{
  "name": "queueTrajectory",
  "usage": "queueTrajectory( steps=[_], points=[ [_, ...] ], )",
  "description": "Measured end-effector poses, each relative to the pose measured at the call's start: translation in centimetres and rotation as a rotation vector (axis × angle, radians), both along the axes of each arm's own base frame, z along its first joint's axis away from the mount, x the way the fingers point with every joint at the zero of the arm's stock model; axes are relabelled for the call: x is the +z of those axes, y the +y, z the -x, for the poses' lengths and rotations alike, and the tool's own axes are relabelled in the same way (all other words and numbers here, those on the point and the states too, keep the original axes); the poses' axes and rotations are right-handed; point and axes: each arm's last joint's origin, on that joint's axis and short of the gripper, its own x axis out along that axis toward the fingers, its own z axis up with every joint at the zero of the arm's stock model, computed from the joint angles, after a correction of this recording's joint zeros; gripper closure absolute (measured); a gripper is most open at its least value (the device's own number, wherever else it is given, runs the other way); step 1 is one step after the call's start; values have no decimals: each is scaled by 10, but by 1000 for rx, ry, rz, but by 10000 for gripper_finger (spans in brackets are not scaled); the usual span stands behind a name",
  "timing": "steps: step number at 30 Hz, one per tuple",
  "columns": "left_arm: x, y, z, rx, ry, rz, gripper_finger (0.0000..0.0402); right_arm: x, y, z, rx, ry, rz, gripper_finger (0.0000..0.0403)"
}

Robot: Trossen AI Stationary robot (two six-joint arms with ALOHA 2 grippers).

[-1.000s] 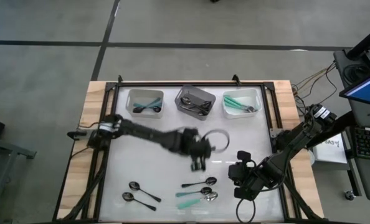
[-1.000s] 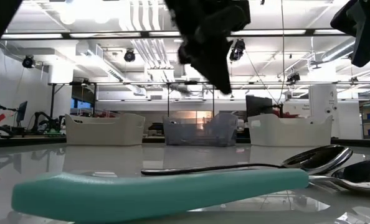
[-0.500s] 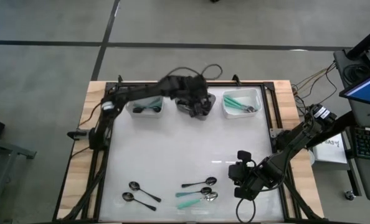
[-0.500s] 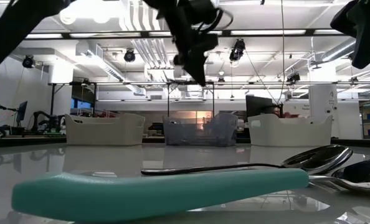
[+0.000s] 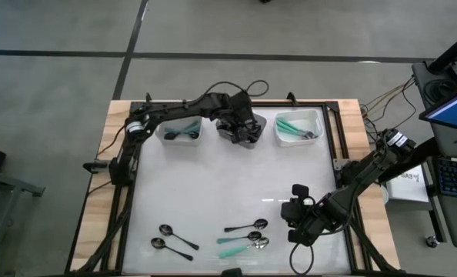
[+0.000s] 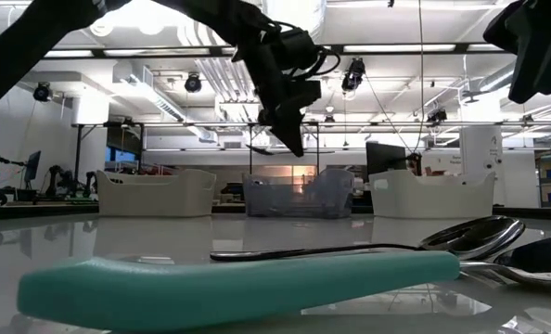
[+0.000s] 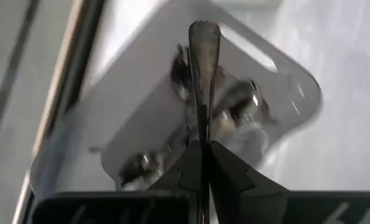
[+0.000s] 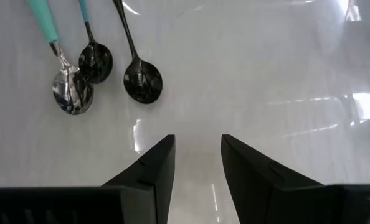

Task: Sort silverware by color (type)
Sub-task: Put the black spoon into the black bin

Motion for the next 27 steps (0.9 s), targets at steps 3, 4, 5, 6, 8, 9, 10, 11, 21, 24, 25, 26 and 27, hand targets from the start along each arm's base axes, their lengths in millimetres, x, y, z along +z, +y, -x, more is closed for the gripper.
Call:
queueTrajectory(
  steps=[3, 4, 5, 6, 8, 9, 10, 11, 21, 24, 25, 26, 27],
  points=[
    [-4, 2, -2, 6, -26, -12, 394, 0, -1, -1, -1, 1, 3, 280],
    [-4, 3, -2, 11, -35, -13, 391, 0, -2, -1, -3, 1, 3, 280],
    [-4, 3, -3, 16, -48, -15, 387, 0, -2, -1, -3, 2, 3, 280],
    [-4, 3, -3, 18, -51, -15, 383, 0, -2, -1, -4, 2, 4, 280],
    [-4, 3, -3, 22, -49, -12, 374, 0, -2, -1, -3, 2, 3, 280],
    [-4, 3, -3, 25, -50, -10, 369, 0, -2, -1, -3, 3, 3, 280],
    [-5, 3, -3, 29, -49, -9, 364, -1, -2, -1, -3, 3, 3, 280],
    [-5, 3, -3, 33, -49, -10, 358, -1, -2, -1, -3, 4, 4, 280],
    [1, -27, -10, -70, -126, 233, 309, -1, -2, -1, -2, 4, 3, 280],
    [4, -62, -16, -184, -135, 386, 310, -1, -2, -1, -2, 5, 4, 280],
    [3, -75, -17, -212, -114, 411, 311, -2, -2, -1, -2, 7, 5, 280],
    [2, -90, -18, -236, -84, 427, 312, -2, -2, 0, -3, 9, 7, 280],
    [0, -106, -18, -257, -44, 443, 313, -4, -3, 0, -3, 12, 10, 280]
  ],
)
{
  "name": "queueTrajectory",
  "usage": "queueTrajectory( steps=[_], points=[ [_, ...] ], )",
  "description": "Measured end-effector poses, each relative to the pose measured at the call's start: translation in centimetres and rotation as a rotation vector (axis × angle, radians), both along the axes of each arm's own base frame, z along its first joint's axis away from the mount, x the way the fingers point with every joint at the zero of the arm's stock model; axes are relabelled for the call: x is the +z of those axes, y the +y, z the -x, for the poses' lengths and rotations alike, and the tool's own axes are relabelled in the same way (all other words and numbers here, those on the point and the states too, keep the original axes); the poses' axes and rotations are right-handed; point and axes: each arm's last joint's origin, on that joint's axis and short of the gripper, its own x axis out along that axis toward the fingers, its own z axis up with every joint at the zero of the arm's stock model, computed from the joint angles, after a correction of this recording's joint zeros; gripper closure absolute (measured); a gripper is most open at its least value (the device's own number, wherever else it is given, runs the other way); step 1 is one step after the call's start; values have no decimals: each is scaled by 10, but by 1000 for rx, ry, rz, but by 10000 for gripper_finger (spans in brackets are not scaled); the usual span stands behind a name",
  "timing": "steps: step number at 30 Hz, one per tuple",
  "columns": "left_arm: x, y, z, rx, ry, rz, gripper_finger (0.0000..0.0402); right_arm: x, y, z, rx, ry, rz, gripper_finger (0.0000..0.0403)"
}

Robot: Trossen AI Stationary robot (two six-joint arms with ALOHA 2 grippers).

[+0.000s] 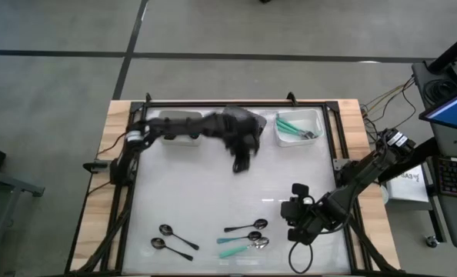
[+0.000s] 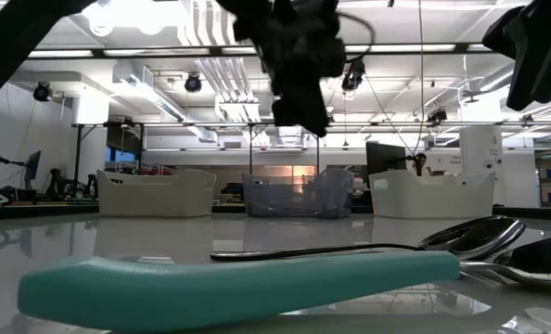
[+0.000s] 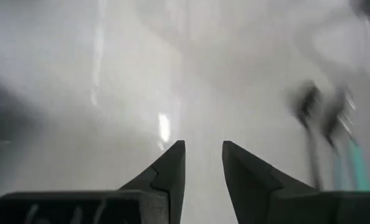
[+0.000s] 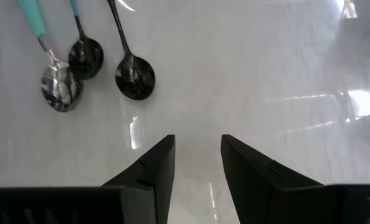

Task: Sort silverware by color (type)
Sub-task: Put the black spoon into the black bin

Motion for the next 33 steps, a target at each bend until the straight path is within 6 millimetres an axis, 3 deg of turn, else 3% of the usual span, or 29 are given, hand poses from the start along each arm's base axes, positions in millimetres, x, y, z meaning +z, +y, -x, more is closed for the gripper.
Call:
queueTrajectory(
  steps=[6, 10, 17, 22, 25, 33],
  points=[
    [-13, -106, 20, -203, 257, 25, 314, -14, -5, 5, -13, 35, 25, 280],
    [-16, -172, 36, -260, 334, -11, 314, -24, -9, 10, -35, 58, 36, 280],
    [-19, -261, 76, -220, 368, -203, 314, -32, -11, 13, -96, 56, 13, 280],
    [-33, -304, 113, -200, 430, -278, 314, -30, -7, 8, -88, 9, -29, 280],
    [-47, -319, 133, -195, 463, -328, 314, -29, -4, 5, -75, -24, -56, 280],
    [-85, -316, 163, -161, 536, -382, 314, -26, 0, 0, -86, -72, -119, 280]
  ],
)
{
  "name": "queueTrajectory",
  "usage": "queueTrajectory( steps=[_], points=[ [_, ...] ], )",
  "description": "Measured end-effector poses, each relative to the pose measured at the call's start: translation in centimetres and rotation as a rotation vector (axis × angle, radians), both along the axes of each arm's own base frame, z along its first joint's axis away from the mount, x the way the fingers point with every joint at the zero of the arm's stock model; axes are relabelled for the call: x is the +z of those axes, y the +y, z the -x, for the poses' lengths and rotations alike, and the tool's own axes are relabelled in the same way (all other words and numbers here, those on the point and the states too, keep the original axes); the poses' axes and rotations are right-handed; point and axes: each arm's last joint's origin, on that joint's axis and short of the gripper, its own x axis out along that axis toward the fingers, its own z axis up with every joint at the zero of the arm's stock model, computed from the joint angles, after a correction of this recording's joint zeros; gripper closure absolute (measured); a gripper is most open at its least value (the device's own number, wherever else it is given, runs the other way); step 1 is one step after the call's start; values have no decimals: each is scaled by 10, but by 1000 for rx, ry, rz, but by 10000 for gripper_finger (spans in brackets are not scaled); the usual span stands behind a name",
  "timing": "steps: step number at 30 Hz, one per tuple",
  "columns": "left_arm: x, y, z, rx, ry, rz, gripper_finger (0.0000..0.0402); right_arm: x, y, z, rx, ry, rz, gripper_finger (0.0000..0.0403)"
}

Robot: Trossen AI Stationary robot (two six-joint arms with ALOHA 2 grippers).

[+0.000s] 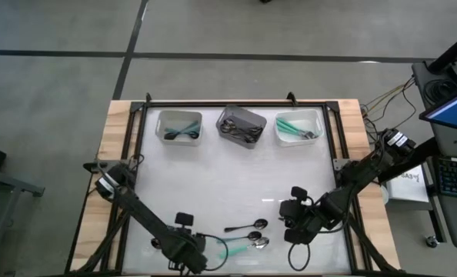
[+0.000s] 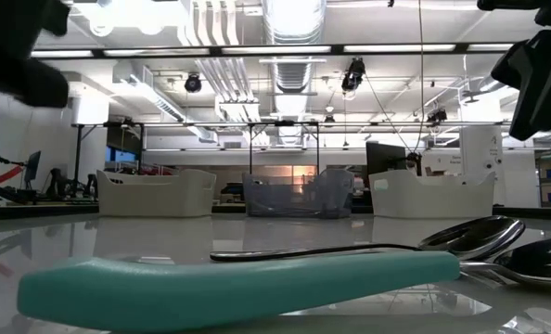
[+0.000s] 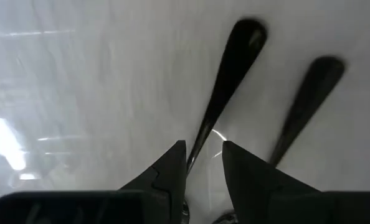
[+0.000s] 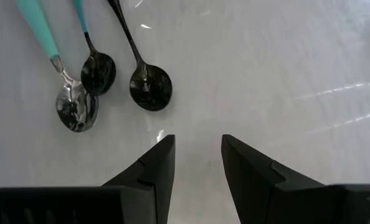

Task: Sort silverware by color (type)
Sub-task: Put the black spoon into the black bin

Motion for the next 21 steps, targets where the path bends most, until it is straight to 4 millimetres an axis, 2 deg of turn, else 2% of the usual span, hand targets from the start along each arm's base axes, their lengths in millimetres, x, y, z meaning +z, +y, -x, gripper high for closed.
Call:
queueTrajectory(
  steps=[9, 13, 21],
  points=[
    [-10, 18, 19, 49, -62, 74, 314, 0, 1, -1, -16, -6, -20, 280],
    [-17, 26, 29, 86, -26, 120, 314, 0, 1, 0, -11, 2, -29, 280],
    [-32, 30, 34, 68, -31, 146, 314, 0, 1, -1, -10, 1, -32, 280]
  ],
)
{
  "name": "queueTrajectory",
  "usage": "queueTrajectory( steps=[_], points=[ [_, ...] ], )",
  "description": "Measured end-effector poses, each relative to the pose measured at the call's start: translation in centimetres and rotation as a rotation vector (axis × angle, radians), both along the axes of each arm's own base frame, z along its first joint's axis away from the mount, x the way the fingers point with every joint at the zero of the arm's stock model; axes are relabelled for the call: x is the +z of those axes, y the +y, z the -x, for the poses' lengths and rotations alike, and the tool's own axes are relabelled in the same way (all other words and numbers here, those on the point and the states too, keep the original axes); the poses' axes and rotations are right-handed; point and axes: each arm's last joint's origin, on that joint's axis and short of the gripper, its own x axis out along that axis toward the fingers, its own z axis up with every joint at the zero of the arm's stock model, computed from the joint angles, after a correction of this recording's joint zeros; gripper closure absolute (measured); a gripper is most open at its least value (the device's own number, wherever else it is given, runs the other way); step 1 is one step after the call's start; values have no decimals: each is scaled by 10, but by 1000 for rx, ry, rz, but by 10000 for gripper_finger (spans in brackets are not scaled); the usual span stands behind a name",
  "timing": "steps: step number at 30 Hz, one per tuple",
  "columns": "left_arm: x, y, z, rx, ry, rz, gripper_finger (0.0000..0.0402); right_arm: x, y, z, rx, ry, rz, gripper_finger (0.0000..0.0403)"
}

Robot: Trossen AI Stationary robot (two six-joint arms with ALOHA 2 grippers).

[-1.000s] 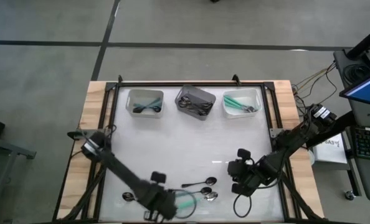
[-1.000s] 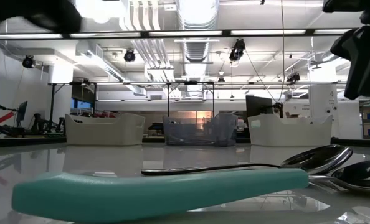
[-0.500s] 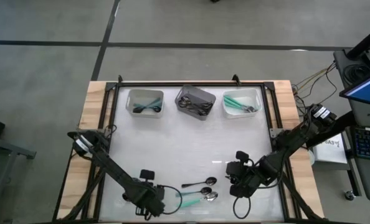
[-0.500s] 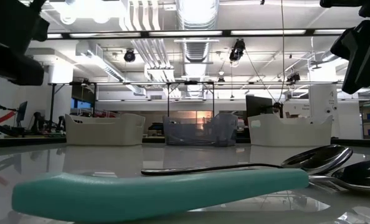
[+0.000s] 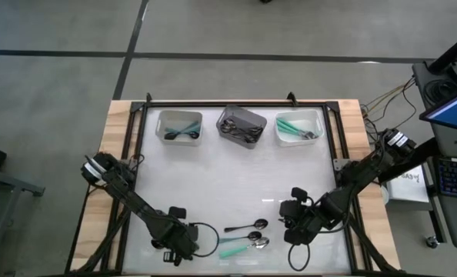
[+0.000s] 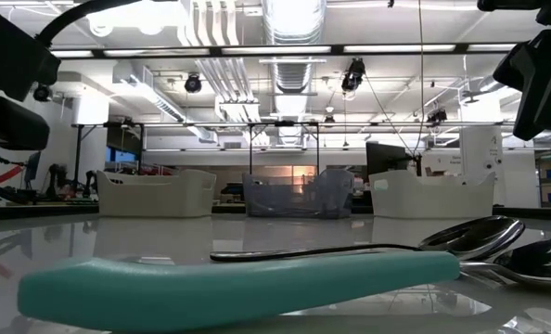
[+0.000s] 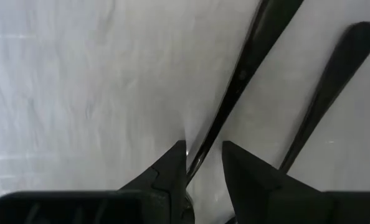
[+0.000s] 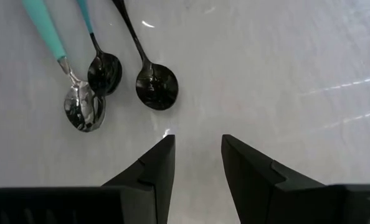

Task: Sort silverware by color (type)
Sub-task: Put the black spoon into the black bin

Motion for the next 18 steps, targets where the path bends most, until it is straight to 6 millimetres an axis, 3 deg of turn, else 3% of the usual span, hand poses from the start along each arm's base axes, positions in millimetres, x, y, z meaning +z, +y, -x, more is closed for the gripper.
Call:
queueTrajectory(
  steps=[7, 13, 18],
  points=[
    [2, 8, -9, 120, 32, -12, 318, 0, 0, 0, 0, -3, -2, 280],
    [4, 8, -11, 53, 21, -8, 388, 0, 0, 0, -4, -4, -6, 280],
    [5, 10, -12, 72, 21, -9, 398, 0, 0, 0, -2, -3, -4, 280]
  ],
)
